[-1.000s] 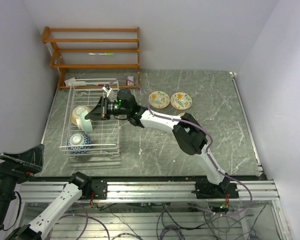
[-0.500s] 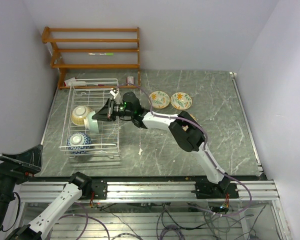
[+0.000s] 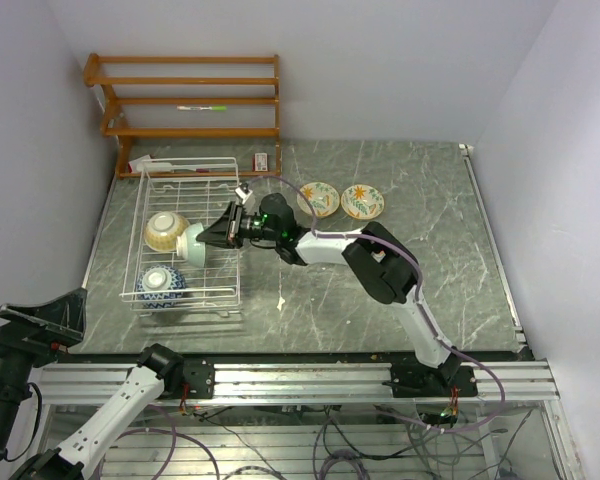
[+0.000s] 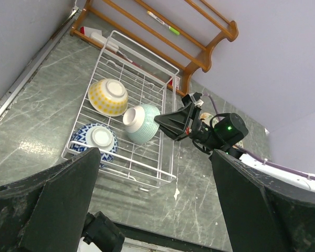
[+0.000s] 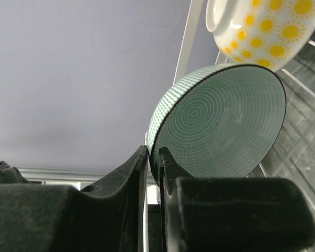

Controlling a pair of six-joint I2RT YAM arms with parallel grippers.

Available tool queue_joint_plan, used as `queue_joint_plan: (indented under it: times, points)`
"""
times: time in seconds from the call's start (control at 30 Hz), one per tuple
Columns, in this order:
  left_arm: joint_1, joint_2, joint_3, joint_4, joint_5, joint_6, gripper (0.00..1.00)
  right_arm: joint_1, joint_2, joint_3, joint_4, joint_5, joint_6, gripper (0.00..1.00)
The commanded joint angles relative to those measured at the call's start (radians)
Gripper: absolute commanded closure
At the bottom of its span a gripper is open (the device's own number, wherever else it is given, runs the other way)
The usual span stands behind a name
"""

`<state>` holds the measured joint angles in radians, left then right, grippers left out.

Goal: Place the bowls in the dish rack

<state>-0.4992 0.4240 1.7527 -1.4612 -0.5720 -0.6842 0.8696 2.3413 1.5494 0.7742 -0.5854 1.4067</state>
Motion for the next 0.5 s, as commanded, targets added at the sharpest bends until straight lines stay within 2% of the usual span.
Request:
queue_joint_plan:
  times: [0.0, 0.13, 0.27, 0.47]
  points:
    - [-0.008, 0.025, -0.007, -0.011, -0.013, 0.008, 0.01, -0.016, -0.028, -0.082, -0.096, 0.0, -0.044, 0.83]
    - [-0.008, 0.025, -0.019, -0.008, -0.008, 0.005, 0.01, -0.019, -0.053, -0.071, -0.208, 0.016, -0.11, 0.74]
    - [-0.008, 0.022, -0.031, 0.002, -0.003, 0.0, 0.01, -0.029, -0.075, -0.084, -0.259, 0.044, -0.134, 0.75]
    - [-0.008, 0.02, -0.032, -0.003, -0.001, -0.009, 0.01, -0.043, -0.088, -0.106, -0.251, 0.045, -0.136, 0.77]
